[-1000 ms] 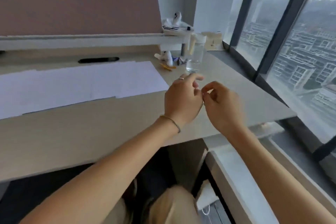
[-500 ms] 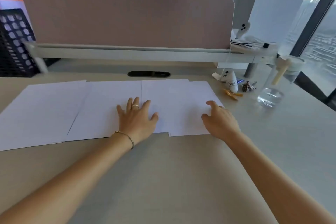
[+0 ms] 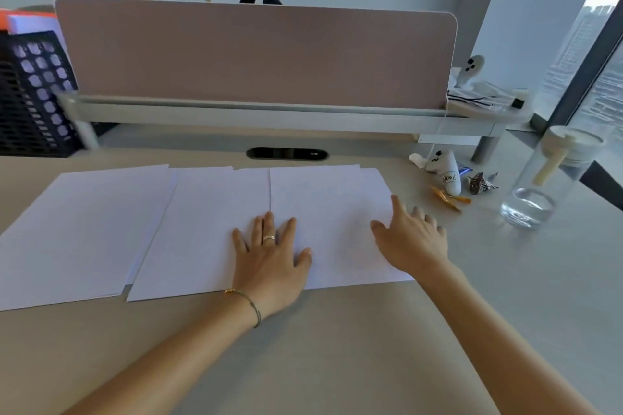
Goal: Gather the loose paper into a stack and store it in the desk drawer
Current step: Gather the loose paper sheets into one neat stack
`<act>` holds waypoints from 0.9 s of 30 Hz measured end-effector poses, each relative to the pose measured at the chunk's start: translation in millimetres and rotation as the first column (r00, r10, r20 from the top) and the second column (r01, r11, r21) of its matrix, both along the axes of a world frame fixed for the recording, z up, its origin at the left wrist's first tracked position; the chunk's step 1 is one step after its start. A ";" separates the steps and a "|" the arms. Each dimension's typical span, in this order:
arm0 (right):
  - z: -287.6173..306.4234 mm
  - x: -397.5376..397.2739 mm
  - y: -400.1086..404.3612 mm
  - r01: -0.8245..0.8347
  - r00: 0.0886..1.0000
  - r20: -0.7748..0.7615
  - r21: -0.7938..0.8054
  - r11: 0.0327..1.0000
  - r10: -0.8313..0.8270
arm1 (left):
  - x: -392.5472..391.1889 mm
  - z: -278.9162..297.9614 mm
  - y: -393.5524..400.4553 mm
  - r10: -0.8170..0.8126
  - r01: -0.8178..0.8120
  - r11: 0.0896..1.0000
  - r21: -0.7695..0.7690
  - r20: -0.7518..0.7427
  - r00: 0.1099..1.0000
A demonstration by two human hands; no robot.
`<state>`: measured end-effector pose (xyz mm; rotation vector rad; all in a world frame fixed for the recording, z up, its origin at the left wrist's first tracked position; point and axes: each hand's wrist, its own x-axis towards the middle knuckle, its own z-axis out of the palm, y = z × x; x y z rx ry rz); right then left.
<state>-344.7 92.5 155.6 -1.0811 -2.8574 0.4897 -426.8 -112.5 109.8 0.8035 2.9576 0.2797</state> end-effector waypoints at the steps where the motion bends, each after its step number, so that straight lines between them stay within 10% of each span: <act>1: 1.3 -0.8 3.5 0.021 0.998 0.052 0.003 1.000 -0.021 | -0.1 0.2 0.4 0.000 0.000 1.000 0.007 0.001 1.000; 22: 24.0 -14.4 -2.5 0.003 1.000 0.030 -0.293 0.956 0.006 | -31.7 -2.9 -9.4 -0.026 0.029 0.998 0.050 -0.056 0.998; 27: 35.8 -19.6 -14.6 -0.044 0.962 -0.211 -0.745 0.666 -0.173 | -31.5 -3.0 -8.9 -0.056 0.060 0.996 0.064 -0.062 0.996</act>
